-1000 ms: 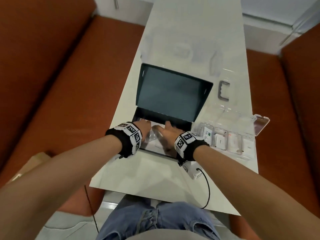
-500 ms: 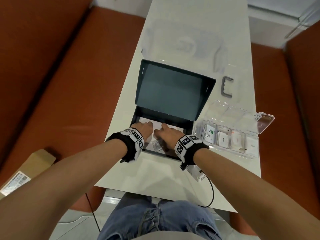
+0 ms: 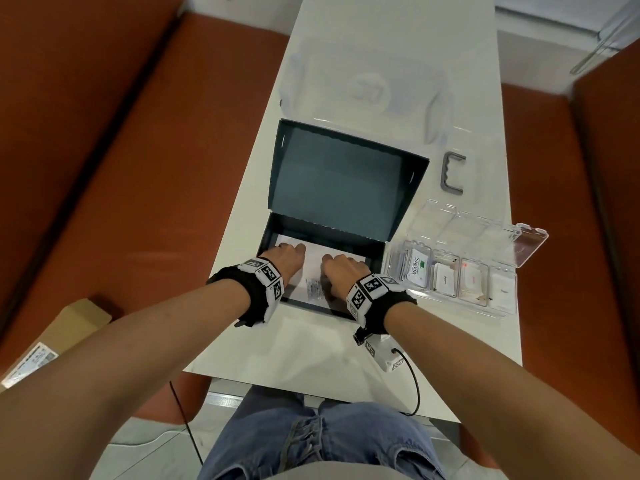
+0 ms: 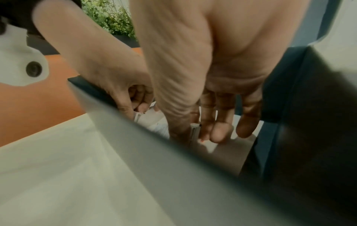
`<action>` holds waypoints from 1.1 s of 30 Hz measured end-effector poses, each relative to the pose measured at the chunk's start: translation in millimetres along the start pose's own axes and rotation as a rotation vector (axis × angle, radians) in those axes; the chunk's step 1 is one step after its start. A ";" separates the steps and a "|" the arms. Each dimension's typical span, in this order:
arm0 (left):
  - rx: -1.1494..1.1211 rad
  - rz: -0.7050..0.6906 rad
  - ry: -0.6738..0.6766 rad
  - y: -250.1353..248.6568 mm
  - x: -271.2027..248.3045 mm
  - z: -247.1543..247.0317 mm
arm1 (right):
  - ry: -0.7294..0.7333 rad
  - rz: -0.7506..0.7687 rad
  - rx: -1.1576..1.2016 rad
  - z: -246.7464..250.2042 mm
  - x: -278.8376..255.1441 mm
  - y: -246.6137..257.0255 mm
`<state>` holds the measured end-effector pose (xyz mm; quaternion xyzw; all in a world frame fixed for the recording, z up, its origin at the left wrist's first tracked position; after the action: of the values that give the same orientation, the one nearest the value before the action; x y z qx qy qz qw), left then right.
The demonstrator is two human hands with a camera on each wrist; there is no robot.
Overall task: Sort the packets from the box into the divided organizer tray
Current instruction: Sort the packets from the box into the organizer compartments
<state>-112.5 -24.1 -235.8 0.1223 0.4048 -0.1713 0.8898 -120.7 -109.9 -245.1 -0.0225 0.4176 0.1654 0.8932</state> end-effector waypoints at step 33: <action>-1.370 -0.388 -0.380 30.9 -69.8 104.1 | -0.331 0.230 0.982 77.7 -83.7 -67.3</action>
<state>-72.2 -18.6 -113.4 -0.5664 0.2742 -0.0526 0.7754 -92.1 -182.7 -138.2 0.4706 0.2990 0.0487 0.8287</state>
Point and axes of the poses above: each hand's wrist, its own x-axis towards the middle knuckle, its own z-axis out of the back of the hand, y = z × x, the point moved 9 cm from there along x, towards the middle knuckle, and after that the axes turned 10 degrees about y, right-handed, at the moved point
